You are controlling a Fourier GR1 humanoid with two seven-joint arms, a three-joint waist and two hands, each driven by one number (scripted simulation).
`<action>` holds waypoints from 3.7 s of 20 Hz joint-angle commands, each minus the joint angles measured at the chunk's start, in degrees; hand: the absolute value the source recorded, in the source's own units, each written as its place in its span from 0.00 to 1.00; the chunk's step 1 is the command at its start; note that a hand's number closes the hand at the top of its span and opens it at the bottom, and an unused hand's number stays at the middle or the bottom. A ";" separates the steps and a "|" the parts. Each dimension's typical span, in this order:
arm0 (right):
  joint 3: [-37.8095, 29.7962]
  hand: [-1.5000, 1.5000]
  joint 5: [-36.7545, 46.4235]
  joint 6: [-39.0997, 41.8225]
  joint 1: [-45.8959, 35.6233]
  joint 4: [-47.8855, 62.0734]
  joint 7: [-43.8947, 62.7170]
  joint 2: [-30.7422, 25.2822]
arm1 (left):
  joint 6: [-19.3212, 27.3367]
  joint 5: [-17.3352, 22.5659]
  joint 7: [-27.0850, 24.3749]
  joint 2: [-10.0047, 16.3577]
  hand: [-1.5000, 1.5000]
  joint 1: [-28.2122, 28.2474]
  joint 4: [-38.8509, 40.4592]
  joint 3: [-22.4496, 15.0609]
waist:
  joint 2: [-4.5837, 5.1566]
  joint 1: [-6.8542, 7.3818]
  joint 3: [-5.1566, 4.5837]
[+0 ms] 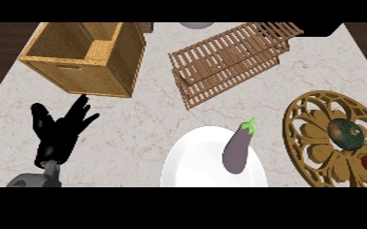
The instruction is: Pick the squash from the placemat and place it in the tiered shelf
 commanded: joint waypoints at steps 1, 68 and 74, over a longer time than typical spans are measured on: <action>0.82 0.00 3.78 -3.29 1.47 -4.46 4.62 2.81 | -0.72 -0.87 -0.91 -2.12 0.50 -0.17 3.02 0.01 | 0.27 -0.59 -0.34; 15.67 1.00 49.45 -12.60 3.47 -13.52 3.11 38.00 | -6.66 -10.07 2.90 -8.00 0.50 -0.64 1.91 8.47 | 0.09 -0.84 -0.47; 27.47 1.00 52.27 -5.65 -0.51 -25.77 14.61 50.33 | -7.38 -9.72 2.16 -7.44 0.50 -1.07 3.01 9.33 | 0.11 -0.67 -0.49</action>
